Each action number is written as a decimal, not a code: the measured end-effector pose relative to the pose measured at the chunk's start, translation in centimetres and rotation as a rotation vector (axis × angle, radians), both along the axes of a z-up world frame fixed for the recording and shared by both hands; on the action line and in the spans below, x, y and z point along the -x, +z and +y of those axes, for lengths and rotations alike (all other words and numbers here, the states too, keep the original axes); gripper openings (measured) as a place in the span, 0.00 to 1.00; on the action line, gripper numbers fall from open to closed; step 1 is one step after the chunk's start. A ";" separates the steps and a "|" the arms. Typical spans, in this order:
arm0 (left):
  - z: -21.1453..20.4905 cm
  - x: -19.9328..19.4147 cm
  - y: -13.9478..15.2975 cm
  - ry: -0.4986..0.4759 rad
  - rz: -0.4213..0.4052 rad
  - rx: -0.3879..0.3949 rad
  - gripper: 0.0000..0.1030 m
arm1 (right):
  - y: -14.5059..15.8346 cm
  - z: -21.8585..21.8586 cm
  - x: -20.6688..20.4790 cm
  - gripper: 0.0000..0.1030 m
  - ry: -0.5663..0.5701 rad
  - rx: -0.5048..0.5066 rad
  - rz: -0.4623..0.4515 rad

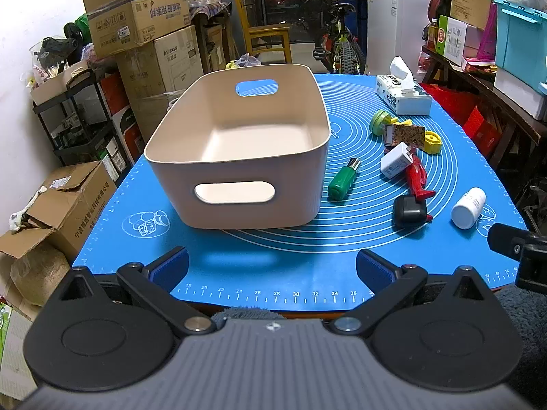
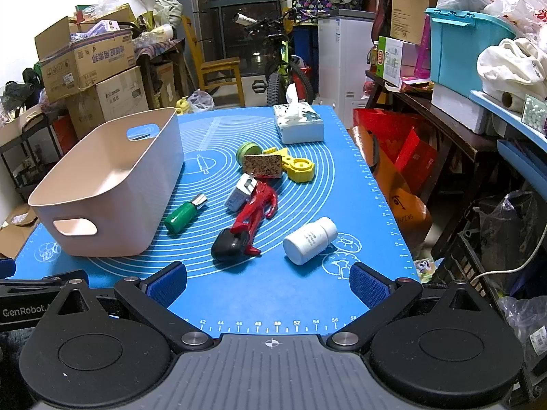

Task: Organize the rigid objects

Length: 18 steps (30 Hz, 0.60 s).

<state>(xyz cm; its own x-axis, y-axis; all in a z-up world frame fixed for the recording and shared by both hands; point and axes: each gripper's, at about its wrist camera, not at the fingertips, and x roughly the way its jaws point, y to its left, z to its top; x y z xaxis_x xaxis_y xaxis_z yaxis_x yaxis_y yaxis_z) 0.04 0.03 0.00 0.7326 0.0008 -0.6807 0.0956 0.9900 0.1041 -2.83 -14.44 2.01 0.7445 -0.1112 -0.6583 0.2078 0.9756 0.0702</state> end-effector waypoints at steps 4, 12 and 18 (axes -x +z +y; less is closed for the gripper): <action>0.0 0.0 0.0 -0.002 0.000 -0.001 1.00 | -0.2 -0.2 0.0 0.98 0.000 0.000 -0.001; 0.0 0.0 0.0 -0.001 0.000 -0.002 1.00 | -0.3 -0.1 0.0 0.98 0.000 -0.001 -0.002; 0.0 0.0 0.0 -0.002 -0.001 -0.002 1.00 | -0.3 -0.1 0.0 0.98 0.000 -0.001 -0.002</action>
<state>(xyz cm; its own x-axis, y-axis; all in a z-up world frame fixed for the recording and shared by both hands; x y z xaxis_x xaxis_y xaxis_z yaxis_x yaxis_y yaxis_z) 0.04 0.05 -0.01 0.7332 0.0009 -0.6800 0.0975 0.9895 0.1065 -2.86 -14.56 1.74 0.7458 -0.1107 -0.6569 0.2079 0.9755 0.0716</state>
